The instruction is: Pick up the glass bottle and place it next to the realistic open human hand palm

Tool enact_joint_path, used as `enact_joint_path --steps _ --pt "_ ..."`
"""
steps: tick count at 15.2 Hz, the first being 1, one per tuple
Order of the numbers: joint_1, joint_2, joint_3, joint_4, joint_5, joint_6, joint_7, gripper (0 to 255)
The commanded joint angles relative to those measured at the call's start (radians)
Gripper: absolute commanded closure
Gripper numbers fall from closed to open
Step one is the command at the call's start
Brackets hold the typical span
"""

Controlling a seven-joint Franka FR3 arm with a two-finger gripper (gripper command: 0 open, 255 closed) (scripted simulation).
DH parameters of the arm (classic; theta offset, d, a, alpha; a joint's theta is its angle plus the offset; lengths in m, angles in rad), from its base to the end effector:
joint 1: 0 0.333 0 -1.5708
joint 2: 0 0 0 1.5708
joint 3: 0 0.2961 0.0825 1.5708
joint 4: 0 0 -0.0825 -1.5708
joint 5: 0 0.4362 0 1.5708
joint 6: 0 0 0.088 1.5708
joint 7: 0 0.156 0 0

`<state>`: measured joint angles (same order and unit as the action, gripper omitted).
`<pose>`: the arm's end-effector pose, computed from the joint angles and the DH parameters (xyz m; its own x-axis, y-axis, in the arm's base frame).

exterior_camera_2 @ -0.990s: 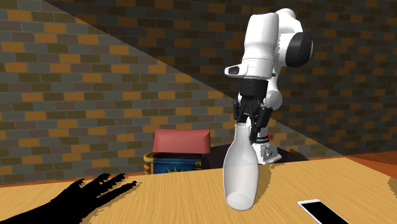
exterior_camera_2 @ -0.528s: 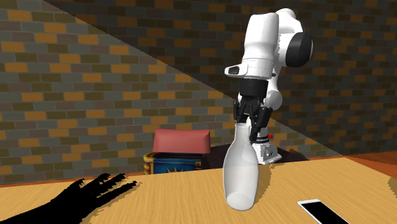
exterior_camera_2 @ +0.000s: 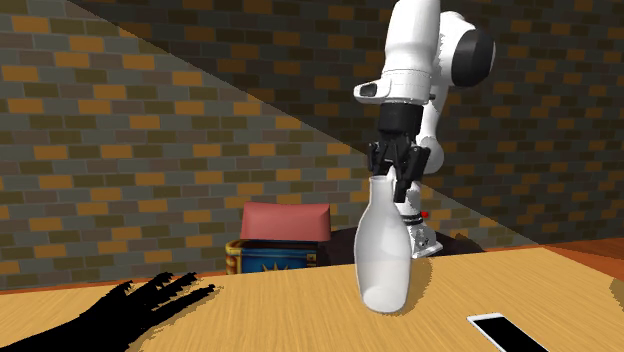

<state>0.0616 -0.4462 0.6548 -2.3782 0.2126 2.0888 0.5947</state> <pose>0.3748 0.3345 0.3719 0.9934 -0.0145 0.1141 -0.0159 -0.9998 0.0110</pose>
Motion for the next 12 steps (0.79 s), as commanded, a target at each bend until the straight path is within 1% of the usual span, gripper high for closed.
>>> enact_joint_path --steps 1,12 --pt "0.002 -0.014 -0.012 0.018 0.002 -0.032 -0.007 255" --pt "0.000 -0.042 -0.049 0.143 -0.008 -0.184 -0.017 255"
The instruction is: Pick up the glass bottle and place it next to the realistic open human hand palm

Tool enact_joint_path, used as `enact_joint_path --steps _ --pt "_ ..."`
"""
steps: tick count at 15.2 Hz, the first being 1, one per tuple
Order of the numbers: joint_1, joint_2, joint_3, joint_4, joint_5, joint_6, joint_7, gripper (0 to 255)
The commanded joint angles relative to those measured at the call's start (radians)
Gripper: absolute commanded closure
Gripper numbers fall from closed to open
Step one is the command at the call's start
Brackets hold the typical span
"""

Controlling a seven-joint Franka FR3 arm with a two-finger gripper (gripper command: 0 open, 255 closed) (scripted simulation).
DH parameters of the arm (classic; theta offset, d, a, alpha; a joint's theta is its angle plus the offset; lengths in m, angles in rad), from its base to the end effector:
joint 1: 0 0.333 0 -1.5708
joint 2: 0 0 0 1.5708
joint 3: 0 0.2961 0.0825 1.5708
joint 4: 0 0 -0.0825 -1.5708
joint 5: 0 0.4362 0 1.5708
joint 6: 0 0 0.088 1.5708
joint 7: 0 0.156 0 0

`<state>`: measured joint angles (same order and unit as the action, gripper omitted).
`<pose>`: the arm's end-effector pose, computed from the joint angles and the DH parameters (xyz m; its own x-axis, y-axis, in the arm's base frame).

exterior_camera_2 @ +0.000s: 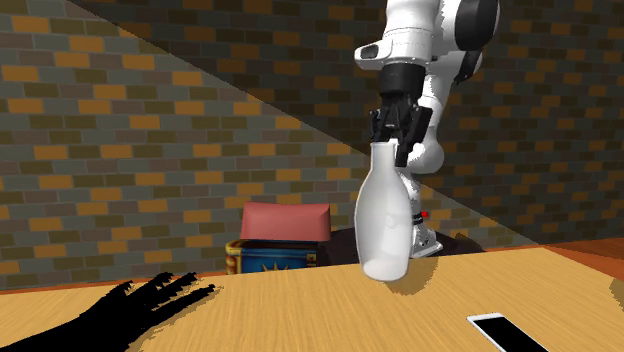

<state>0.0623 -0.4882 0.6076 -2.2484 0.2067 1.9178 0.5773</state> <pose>0.3773 0.3340 0.4452 0.9934 -0.0145 0.1139 -0.0159 -0.9998 0.0109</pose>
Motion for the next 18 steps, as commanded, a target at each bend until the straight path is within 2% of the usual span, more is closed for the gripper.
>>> enact_joint_path --steps 1,18 --pt "-0.002 0.000 -0.005 0.026 -0.003 -0.026 0.000 255" --pt "-0.021 0.022 -0.037 0.268 -0.033 -0.249 0.002 255"
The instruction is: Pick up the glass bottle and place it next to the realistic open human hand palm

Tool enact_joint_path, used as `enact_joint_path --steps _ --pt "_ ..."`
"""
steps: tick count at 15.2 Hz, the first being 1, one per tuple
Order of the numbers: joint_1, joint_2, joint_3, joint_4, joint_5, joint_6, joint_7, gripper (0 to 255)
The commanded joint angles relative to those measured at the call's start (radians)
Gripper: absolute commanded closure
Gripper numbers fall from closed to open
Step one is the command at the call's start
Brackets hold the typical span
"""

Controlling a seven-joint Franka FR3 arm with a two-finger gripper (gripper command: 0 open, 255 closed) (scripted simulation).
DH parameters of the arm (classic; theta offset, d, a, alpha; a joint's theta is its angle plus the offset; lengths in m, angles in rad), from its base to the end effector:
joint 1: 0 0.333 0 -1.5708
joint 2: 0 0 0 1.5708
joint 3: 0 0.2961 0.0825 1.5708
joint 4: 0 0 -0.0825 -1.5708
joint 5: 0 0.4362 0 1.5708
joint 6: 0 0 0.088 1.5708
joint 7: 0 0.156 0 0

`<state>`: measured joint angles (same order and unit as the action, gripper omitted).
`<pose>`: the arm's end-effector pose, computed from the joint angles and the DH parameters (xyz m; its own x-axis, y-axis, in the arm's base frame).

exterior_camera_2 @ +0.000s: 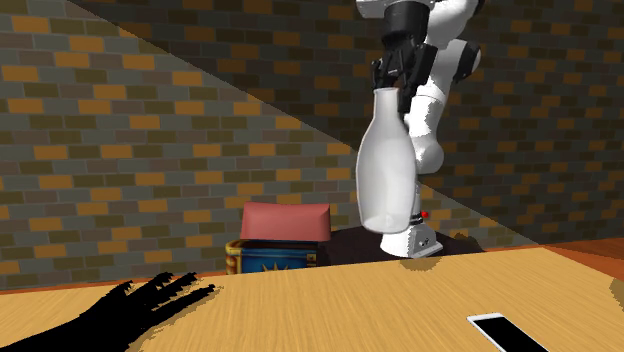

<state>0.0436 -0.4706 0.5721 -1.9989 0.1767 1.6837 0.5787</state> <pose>0.3779 0.3359 0.5511 0.9934 -0.0144 0.1137 -0.0157 -0.9998 0.0109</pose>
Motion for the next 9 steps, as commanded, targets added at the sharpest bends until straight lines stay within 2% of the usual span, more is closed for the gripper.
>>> enact_joint_path --steps 1,9 --pt "-0.003 0.008 -0.002 0.035 -0.005 -0.028 0.002 255" --pt "-0.016 0.044 -0.004 0.174 -0.024 -0.132 0.010 255"
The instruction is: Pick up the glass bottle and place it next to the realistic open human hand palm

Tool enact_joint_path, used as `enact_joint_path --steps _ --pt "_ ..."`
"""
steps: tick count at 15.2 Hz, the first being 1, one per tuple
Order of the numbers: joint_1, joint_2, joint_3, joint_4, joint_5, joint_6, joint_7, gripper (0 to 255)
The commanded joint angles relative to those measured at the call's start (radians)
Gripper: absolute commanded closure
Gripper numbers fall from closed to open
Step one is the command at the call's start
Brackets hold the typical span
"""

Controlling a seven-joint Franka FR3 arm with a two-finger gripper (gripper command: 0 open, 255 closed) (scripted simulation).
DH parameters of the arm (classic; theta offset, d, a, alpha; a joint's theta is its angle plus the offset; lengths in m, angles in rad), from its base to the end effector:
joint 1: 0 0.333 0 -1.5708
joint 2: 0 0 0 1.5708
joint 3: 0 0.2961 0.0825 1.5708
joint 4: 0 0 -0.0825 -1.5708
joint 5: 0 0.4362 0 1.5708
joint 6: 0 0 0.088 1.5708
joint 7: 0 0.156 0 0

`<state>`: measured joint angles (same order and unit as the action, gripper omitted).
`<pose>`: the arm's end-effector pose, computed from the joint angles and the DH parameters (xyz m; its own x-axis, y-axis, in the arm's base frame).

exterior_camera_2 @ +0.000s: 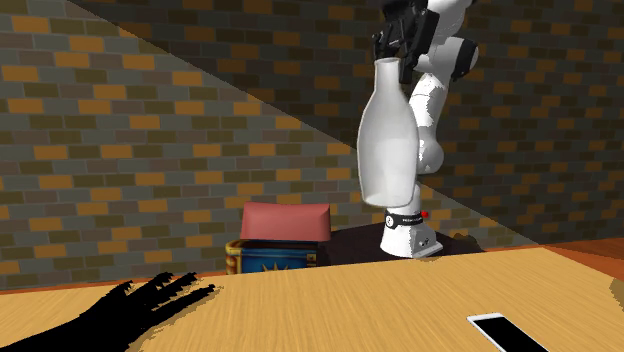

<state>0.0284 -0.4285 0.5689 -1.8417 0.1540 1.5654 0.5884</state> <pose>0.3777 0.3368 0.6050 0.9934 -0.0144 0.1138 -0.0158 -0.9998 0.0111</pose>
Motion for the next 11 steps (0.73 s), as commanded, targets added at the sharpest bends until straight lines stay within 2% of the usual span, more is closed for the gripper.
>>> enact_joint_path --steps 1,11 --pt "-0.003 0.008 -0.001 0.035 -0.004 -0.027 0.002 255" --pt "-0.020 0.082 0.014 0.239 -0.037 -0.164 0.024 255"
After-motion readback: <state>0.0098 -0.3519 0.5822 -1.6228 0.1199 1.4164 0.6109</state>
